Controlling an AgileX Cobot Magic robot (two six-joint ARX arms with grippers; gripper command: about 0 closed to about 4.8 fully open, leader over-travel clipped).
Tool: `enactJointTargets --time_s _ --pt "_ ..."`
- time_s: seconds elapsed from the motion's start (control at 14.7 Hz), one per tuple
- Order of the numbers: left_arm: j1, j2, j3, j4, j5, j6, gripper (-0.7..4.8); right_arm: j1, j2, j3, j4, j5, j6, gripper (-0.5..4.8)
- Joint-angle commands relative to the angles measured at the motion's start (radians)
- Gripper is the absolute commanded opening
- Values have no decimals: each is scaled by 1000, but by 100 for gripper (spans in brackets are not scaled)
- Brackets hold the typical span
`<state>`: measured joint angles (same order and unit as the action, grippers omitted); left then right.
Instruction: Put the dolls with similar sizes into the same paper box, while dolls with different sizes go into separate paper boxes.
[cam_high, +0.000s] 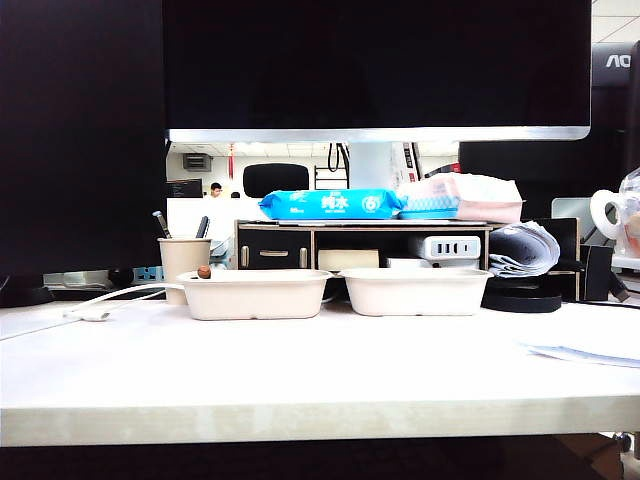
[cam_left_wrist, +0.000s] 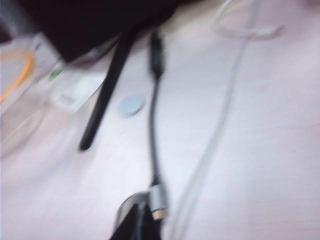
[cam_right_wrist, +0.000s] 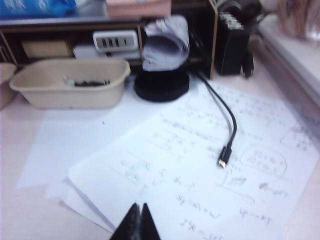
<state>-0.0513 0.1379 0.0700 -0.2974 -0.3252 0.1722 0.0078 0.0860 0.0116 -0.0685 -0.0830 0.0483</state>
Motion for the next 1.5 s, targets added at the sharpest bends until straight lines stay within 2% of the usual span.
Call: enactJointTargets --time_s 0.07,0.27,0.89,1.02,1.09,1.23,1.29,1.5 --pt "76 -26 -23 18 5 3 -2 0 -76 -6 -35 -2 1 -5" --pt "79 -135 -27 57 11 3 -2 0 -84 -6 -3 -2 1 -5" --pt "77 -134 -37 68 17 3 -2 0 -84 -6 -6 -2 1 -5" --pt "75 -134 -37 72 82 3 -2 0 -84 -6 -6 -2 1 -5" --pt "75 -134 -37 84 147 3 -2 0 -84 -6 -10 -2 1 -5" --pt "75 -134 -35 158 443 3 -2 0 -84 -5 29 -2 1 -5" --pt "75 -134 -35 173 501 3 -2 0 -84 -5 26 -2 1 -5" --pt "76 -134 -33 179 506 3 -2 0 -84 -5 55 -2 1 -5"
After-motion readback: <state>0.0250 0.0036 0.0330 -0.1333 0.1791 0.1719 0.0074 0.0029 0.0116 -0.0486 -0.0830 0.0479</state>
